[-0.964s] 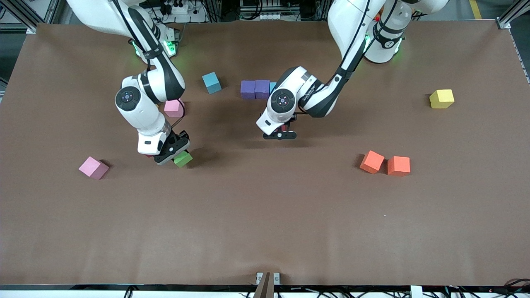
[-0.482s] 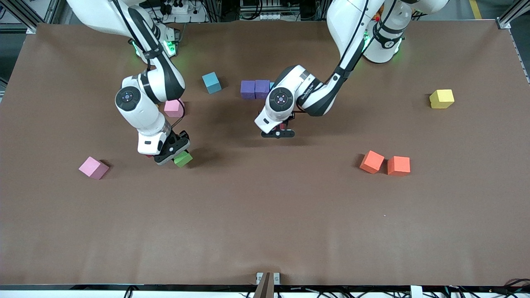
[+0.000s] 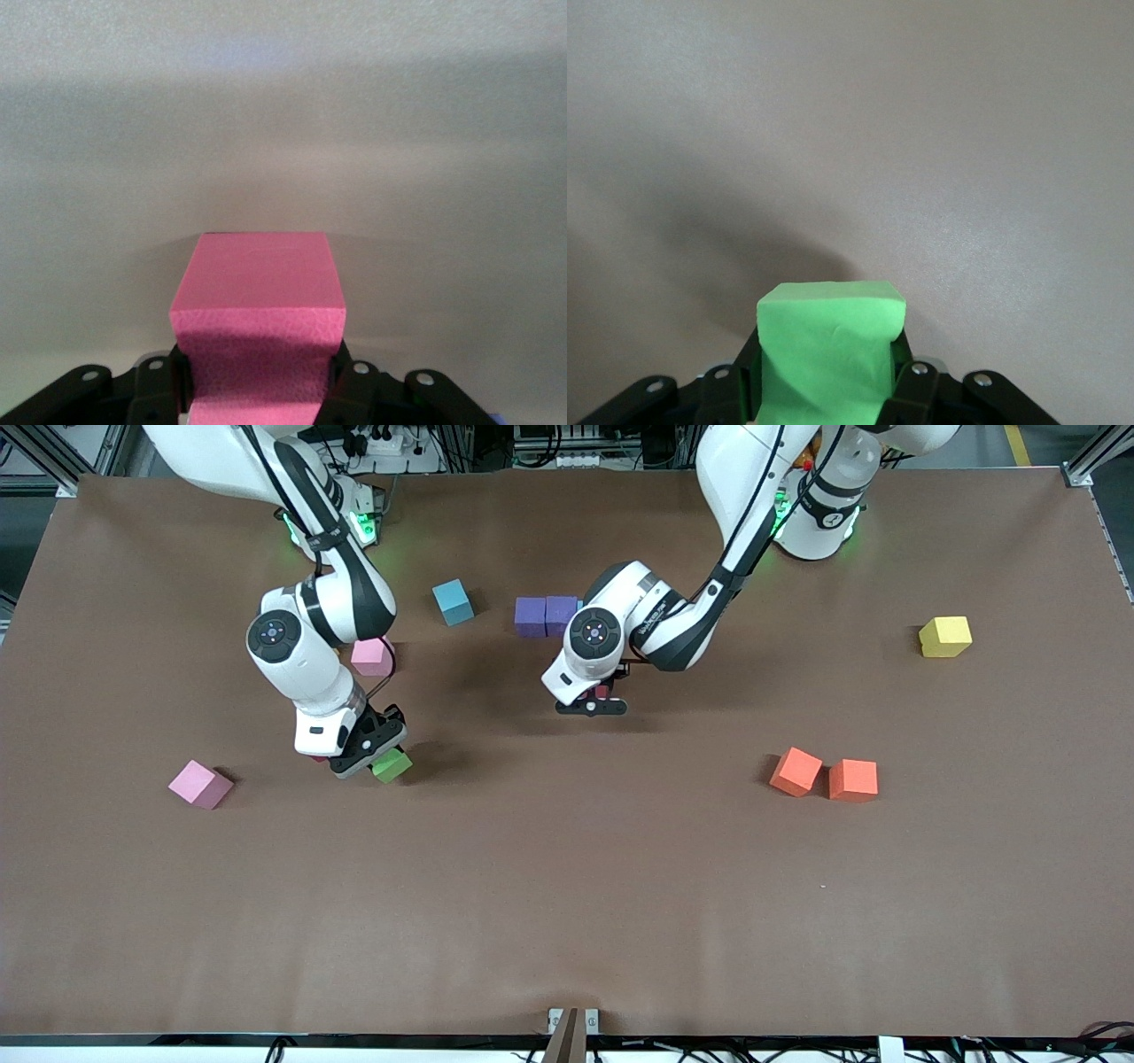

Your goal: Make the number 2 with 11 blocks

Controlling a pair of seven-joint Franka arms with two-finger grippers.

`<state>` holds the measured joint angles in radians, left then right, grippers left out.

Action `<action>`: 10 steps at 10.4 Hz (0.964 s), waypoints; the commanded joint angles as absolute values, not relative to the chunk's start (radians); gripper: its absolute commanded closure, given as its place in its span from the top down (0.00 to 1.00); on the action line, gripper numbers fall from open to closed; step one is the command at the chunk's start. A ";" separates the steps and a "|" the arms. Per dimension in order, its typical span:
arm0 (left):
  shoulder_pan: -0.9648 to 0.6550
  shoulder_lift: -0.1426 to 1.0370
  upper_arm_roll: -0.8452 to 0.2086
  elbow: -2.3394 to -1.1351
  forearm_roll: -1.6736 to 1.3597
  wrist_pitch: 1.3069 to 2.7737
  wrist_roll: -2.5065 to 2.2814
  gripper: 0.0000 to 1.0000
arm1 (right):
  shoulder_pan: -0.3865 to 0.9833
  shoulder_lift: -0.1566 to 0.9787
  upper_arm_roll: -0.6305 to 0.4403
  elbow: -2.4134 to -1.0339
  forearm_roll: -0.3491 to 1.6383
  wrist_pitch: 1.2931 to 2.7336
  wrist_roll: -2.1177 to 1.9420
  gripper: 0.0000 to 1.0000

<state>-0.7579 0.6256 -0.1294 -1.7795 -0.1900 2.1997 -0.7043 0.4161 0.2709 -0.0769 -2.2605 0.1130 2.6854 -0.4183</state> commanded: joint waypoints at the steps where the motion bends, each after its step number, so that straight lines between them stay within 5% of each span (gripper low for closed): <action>1: -0.755 0.623 -0.135 -1.789 -0.163 2.191 -0.707 0.06 | 0.397 0.258 -0.061 -2.273 0.110 2.691 -0.430 0.03; 2: -0.755 0.623 -0.135 -1.787 -0.163 2.191 -0.707 0.22 | 0.397 0.258 -0.061 -2.273 0.112 2.691 -0.430 0.03; 3: -0.753 0.623 -0.135 -1.787 -0.163 2.191 -0.709 0.71 | 0.397 0.259 -0.061 -2.273 0.112 2.691 -0.430 0.03; 4: -0.752 0.626 -0.135 -1.786 -0.163 2.191 -0.712 1.00 | 0.397 0.259 -0.061 -2.273 0.110 2.691 -0.430 0.03; 10: -0.743 0.565 -0.133 -1.775 -0.133 2.189 -0.716 1.00 | 0.396 0.255 -0.061 -2.270 0.110 2.689 -0.430 0.03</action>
